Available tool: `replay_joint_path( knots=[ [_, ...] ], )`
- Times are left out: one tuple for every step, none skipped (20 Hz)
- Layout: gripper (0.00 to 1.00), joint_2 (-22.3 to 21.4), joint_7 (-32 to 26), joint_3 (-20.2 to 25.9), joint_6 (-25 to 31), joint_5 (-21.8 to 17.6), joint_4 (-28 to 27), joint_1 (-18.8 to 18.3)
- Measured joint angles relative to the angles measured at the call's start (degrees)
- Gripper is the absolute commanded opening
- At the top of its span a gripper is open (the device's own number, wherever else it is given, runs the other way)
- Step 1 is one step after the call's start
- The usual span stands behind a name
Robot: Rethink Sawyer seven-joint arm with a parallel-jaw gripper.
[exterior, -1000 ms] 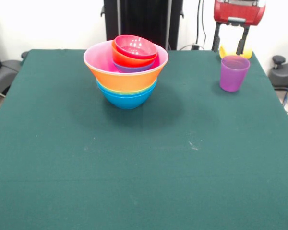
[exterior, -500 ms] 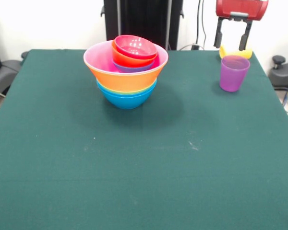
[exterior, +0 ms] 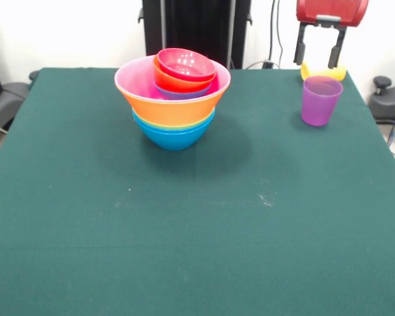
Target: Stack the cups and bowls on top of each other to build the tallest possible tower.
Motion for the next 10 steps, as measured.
replay_joint_path(
  knots=[
    [1.0,-0.1,0.0,0.0,0.0,0.0,0.0,0.0],
    [1.0,-0.1,0.0,0.0,0.0,0.0,0.1,0.0],
    [1.0,-0.2,0.0,0.0,0.0,0.0,0.2,0.0],
    [1.0,-0.3,0.0,0.0,0.0,0.0,0.2,0.0],
    [1.0,-0.4,0.0,0.0,0.0,0.0,0.3,0.0],
    [1.0,-0.4,0.0,0.0,0.0,0.0,0.4,0.0],
    [1.0,-0.5,0.0,0.0,0.0,0.0,0.5,0.0],
    [1.0,-0.5,0.0,0.0,0.0,0.0,0.6,0.0],
    [1.0,-0.5,0.0,0.0,0.0,0.0,0.7,0.0],
    [1.0,-0.5,0.0,0.0,0.0,0.0,0.8,0.0]
  ],
)
